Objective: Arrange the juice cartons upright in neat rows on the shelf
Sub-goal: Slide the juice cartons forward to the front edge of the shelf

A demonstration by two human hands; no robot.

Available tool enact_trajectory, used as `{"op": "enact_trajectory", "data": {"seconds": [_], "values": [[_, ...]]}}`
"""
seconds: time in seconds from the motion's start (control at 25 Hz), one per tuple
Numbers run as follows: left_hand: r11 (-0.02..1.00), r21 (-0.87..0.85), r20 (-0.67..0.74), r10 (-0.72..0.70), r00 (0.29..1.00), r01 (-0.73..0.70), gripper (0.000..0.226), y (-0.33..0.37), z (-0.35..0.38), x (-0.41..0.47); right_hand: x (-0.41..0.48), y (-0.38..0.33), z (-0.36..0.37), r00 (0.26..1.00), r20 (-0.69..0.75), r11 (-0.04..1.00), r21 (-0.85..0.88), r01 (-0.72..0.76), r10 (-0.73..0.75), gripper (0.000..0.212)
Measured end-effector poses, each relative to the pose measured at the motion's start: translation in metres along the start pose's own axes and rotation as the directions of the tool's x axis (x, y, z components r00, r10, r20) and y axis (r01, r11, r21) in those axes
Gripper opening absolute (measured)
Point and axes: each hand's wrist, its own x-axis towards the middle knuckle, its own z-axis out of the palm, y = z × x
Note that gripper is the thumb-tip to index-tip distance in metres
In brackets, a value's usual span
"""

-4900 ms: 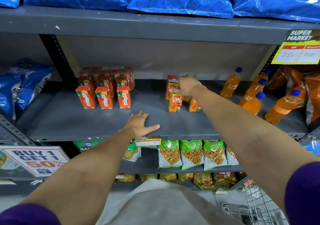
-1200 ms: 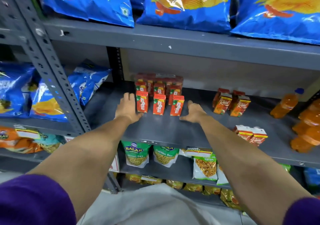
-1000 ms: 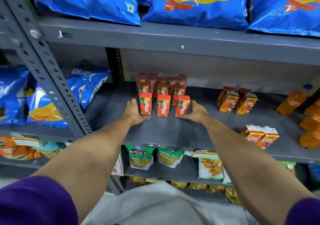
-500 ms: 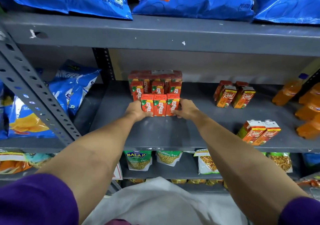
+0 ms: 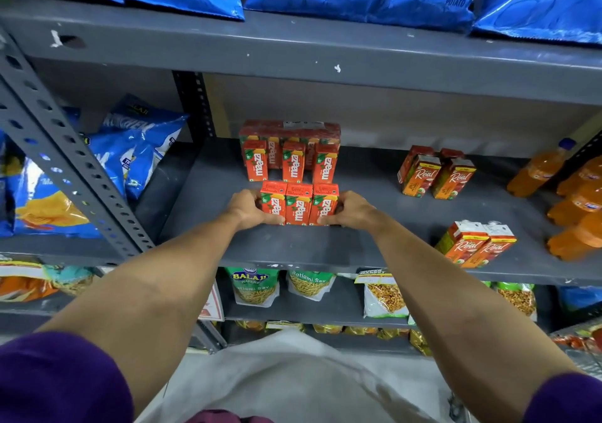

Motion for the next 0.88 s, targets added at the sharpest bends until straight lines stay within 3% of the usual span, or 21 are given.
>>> {"op": "enact_trajectory", "data": {"seconds": [0.2, 0.48, 0.64, 0.76, 0.88], "values": [[0.999, -0.034, 0.086, -0.019, 0.996, 0.022, 0.052, -0.013, 0.008, -0.019, -0.015, 0.012, 0.007, 0.999, 0.034, 0.999, 0.039, -0.037, 0.035, 0.044], [0.998, -0.005, 0.16, -0.055, 0.986, 0.057, 0.066, -0.014, 0.013, -0.039, -0.03, 0.025, 0.018, 0.996, 0.029, 0.996, 0.037, -0.081, 0.08, 0.079], [0.998, 0.022, 0.153, -0.058, 0.987, 0.055, 0.09, -0.021, 0.019, -0.038, -0.042, 0.021, 0.019, 0.998, 0.014, 0.995, 0.068, -0.068, 0.068, 0.06], [0.998, 0.031, 0.176, -0.068, 0.982, 0.063, 0.079, -0.023, 0.022, -0.035, -0.046, 0.018, 0.022, 0.999, 0.028, 0.999, 0.019, -0.027, 0.026, 0.071], [0.996, 0.022, 0.193, -0.084, 0.978, 0.082, 0.097, -0.025, 0.025, -0.033, -0.047, 0.019, 0.025, 1.0, 0.022, 0.999, 0.03, -0.01, 0.01, 0.07]]}}
